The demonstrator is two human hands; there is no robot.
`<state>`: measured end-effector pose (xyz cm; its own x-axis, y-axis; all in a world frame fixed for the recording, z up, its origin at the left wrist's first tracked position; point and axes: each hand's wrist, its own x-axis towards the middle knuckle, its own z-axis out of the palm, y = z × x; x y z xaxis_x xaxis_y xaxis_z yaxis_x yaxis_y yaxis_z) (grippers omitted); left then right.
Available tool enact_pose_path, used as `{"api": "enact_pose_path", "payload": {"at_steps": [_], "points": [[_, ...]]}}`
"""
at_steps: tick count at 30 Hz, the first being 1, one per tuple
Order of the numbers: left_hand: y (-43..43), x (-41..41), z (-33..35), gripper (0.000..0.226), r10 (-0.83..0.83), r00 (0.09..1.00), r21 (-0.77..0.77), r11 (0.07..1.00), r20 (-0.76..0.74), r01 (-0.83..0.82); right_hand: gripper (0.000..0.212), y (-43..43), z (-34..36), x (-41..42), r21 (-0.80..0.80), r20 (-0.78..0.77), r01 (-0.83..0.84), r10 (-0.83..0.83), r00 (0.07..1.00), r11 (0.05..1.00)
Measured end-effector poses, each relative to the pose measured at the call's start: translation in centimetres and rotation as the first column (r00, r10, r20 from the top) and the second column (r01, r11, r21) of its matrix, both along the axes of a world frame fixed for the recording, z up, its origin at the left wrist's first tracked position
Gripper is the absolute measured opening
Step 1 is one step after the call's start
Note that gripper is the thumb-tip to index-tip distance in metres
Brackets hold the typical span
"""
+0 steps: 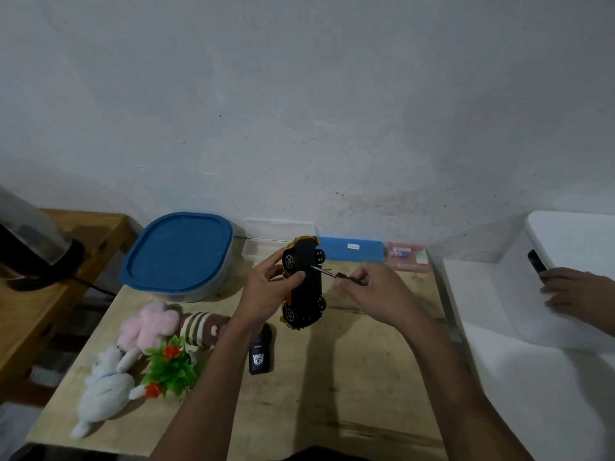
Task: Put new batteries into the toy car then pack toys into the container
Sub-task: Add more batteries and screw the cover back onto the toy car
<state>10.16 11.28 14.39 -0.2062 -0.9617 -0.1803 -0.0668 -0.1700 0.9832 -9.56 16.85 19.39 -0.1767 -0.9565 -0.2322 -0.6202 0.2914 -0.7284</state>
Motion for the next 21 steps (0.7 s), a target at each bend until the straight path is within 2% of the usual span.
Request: {"api": "enact_pose_path", "payload": {"at_steps": [3,7,11,13,15,17,19,21], "points": [[0.11,-0.05,-0.13,0.056,-0.028,1.000,-0.020,0.999,0.005,0.028,0.038,0.18,0.38,0.51,0.074,0.042,-0.033,0.030,0.999,0.997],[0.11,-0.01,-0.14,0.056,-0.036,0.999,-0.033,0.999,0.008,0.036,0.035,0.50,0.55,0.73,0.212,0.132,-0.033,0.005,0.991,0.977],[-0.03,0.13,0.21,0.055,-0.050,0.999,-0.036,0.998,0.016,0.051,0.023,0.17,0.31,0.19,0.065,-0.017,-0.011,0.012,1.000,0.998],[-0.06,0.06,0.37,0.053,-0.033,0.999,-0.039,0.999,0.009,0.033,0.024,0.02,0.14,0.28,-0.027,-0.068,0.009,-0.011,0.998,1.000],[-0.03,0.00,0.41,0.053,-0.016,1.000,-0.042,0.999,0.007,0.016,0.028,0.05,-0.05,0.47,-0.052,-0.069,0.012,-0.016,0.998,0.999],[0.00,0.04,0.18,0.054,-0.026,0.999,-0.044,0.999,0.018,0.027,0.038,0.09,-0.17,0.69,0.005,-0.013,-0.002,0.002,1.000,1.000],[0.11,0.04,0.01,0.056,-0.041,0.999,-0.049,0.998,0.031,0.043,0.045,0.04,-0.22,0.82,0.131,0.103,0.035,-0.049,0.994,0.991],[0.23,-0.01,-0.23,0.055,-0.052,0.998,-0.055,0.997,0.040,0.055,0.039,0.14,-0.20,0.79,0.246,0.229,0.056,-0.115,0.967,0.968]]}}
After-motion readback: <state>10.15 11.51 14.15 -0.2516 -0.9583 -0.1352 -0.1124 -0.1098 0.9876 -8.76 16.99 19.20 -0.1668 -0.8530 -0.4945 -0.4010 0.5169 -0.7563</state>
